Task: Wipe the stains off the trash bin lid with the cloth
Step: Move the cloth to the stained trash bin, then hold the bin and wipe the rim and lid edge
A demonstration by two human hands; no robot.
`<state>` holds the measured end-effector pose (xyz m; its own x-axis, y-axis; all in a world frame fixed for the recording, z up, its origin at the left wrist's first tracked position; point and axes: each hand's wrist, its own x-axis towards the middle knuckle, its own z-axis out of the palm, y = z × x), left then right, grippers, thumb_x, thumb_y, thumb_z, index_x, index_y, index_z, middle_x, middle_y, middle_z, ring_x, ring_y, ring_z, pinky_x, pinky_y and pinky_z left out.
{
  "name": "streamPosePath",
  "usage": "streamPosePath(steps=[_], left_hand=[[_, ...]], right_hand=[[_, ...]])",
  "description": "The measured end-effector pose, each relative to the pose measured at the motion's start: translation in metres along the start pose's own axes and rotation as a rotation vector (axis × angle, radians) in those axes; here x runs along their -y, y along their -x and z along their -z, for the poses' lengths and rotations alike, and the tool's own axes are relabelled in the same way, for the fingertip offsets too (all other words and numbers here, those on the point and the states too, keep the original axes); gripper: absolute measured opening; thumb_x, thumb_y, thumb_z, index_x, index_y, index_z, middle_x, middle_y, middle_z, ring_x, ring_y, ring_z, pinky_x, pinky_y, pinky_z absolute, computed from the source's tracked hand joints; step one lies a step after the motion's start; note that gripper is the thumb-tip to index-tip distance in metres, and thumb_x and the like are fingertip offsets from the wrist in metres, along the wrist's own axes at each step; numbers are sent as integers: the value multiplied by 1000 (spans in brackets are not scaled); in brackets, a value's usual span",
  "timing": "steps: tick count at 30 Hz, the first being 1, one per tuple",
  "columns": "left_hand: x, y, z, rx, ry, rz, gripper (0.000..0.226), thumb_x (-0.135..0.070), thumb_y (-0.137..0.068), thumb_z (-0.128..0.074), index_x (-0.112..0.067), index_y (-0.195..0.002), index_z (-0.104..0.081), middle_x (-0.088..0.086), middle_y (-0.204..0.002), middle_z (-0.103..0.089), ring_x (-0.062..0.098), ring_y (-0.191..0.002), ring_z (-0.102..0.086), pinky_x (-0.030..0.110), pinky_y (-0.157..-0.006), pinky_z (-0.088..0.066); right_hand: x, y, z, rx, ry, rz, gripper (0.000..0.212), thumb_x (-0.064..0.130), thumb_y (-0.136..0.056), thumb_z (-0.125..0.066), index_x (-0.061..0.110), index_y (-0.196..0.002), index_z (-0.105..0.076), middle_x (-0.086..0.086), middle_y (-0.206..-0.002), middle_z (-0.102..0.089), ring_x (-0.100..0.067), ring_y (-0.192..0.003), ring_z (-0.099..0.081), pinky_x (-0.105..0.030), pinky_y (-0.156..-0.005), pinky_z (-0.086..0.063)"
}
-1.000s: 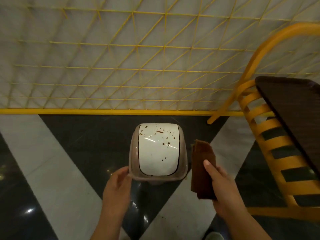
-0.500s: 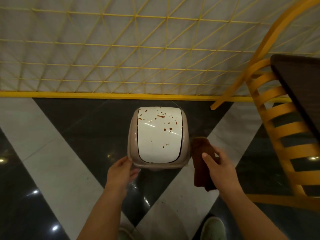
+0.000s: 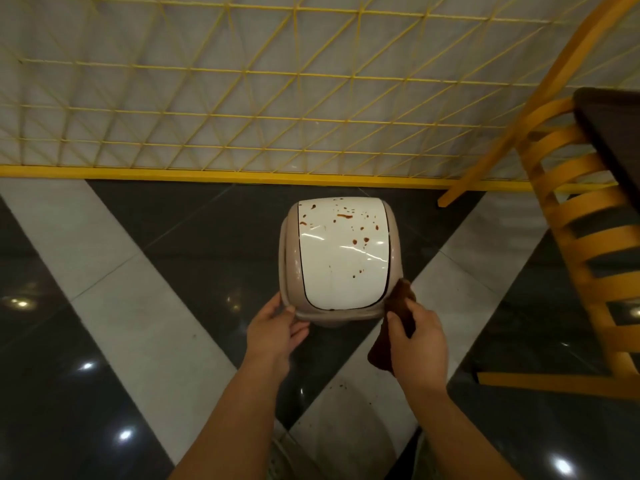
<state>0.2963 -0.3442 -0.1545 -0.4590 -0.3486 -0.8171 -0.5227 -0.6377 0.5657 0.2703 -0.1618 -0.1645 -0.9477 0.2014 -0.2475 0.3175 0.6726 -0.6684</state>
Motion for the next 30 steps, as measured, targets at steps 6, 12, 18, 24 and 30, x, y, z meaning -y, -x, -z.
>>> streamPosePath(steps=[6, 12, 18, 24, 30], left_hand=[[6, -2, -8, -18, 28, -29, 42, -6, -95, -54, -20, -135, -54, 8, -109, -68, 23, -97, -67, 38, -90, -53], [6, -2, -8, -7, 35, -31, 44, -7, -94, -56, -19, -136, -52, 11, -109, -68, 25, -97, -67, 41, -94, -52], [9, -3, -9, -35, 33, -66, 39, -6, -96, -52, -18, -133, -57, 12, -107, -70, 26, -95, -69, 35, -80, -57], [5, -3, -6, -57, 126, 9, 38, -5, -95, -55, -17, -130, -57, 11, -104, -70, 25, -95, -69, 43, -93, -53], [10, -1, -16, -38, 139, 7, 40, -4, -97, -50, -18, -134, -53, 12, -107, -68, 23, -92, -68, 38, -83, -55]], right_hand=[[13, 24, -27, 136, 107, 171, 30, 28, -94, -53, 27, -124, -56, 8, -119, -56, -8, -100, -56, -20, -91, -43], [-4, -3, -5, 99, 282, 243, 31, 26, -96, -49, 28, -126, -55, 5, -115, -55, -5, -83, -51, -17, -75, -42], [21, 31, -52, 292, 358, 414, 41, 28, -99, -41, 30, -140, -38, 4, -130, -47, -13, -104, -57, -25, -89, -49], [-4, 13, -14, 263, 557, 422, 56, 23, -95, -49, 31, -146, -25, 1, -129, -46, -13, -98, -57, -25, -85, -50], [15, 20, -41, 328, 542, 373, 73, 18, -93, -55, 27, -150, -9, -3, -142, -35, -19, -110, -56, -33, -91, -51]])
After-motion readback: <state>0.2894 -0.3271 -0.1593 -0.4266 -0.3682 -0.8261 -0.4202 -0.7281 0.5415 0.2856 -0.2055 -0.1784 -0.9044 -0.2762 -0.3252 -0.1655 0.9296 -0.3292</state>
